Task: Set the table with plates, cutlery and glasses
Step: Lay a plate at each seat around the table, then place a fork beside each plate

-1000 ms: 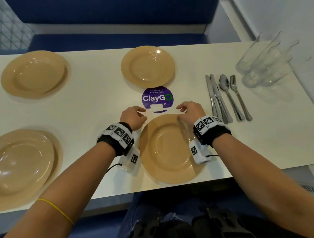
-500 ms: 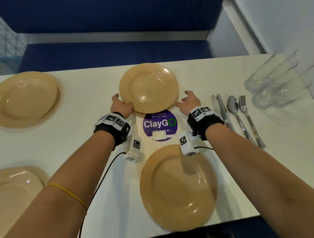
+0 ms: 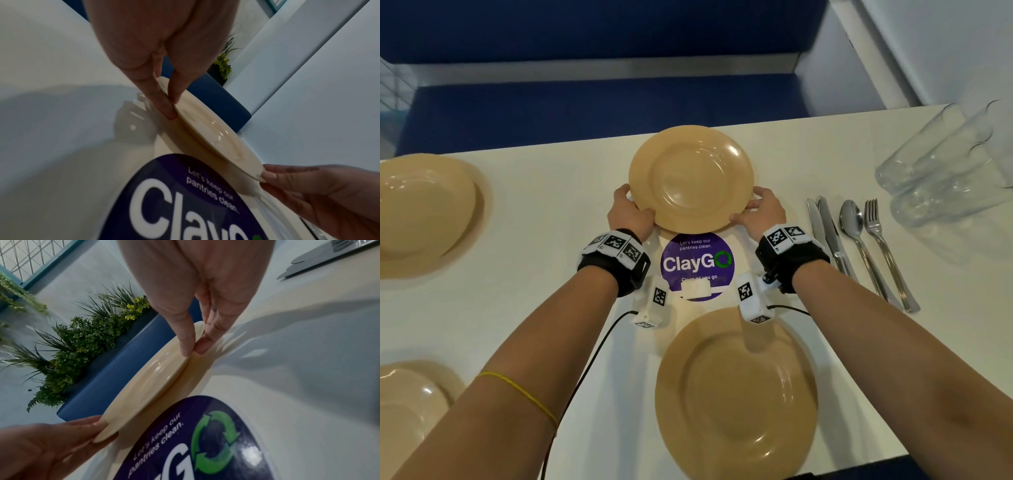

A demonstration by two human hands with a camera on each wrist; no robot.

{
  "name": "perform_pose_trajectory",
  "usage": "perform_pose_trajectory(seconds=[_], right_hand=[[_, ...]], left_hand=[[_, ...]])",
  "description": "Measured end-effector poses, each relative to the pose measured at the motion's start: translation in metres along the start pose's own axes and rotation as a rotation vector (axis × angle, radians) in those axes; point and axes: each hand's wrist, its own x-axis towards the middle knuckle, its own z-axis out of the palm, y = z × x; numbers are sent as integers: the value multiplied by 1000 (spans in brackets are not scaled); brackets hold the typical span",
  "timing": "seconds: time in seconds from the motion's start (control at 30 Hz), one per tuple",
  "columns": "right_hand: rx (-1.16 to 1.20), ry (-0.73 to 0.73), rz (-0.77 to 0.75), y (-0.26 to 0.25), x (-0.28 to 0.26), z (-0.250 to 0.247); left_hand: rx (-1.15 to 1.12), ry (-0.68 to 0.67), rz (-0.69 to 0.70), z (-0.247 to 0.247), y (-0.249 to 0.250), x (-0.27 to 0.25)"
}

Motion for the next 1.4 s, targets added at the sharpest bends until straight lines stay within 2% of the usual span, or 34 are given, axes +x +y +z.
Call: perform_pose_trajectory(seconds=[0.27,0.3,0.43,0.53,0.67,0.8,0.87,0.97,1.17,1.3,1.4], right_hand=[[-16,23,-24,2,3,-1],[-30,57,-49,7,-10,-11],[-96,108,-119,10,-8,-16],[-149,153,-187,12,-10,-28],[-251,262,-212,28,-20,-66],[-305,359,-99,65,-22,-120],[-344,365,-10,88,-14,-148],[-432,289,85,121,-3,-176],[-509,132,24,150,14,-193],[-503,84,-20,151,17,-199],[-423,112,-44,150,13,-206]], left_hand=[[0,-21,2,-5,6,-3],[15,-28,41,-7,7,-17],[98,72,141,-13,12,-24],[170,129,281,-15,19,-33],[132,-1,458,8,41,-68],[119,-178,557,61,66,-111],[134,-256,547,93,80,-129],[151,-355,477,146,97,-148],[254,-588,301,232,114,-176],[160,-619,184,253,114,-179],[83,-612,144,260,112,-179]])
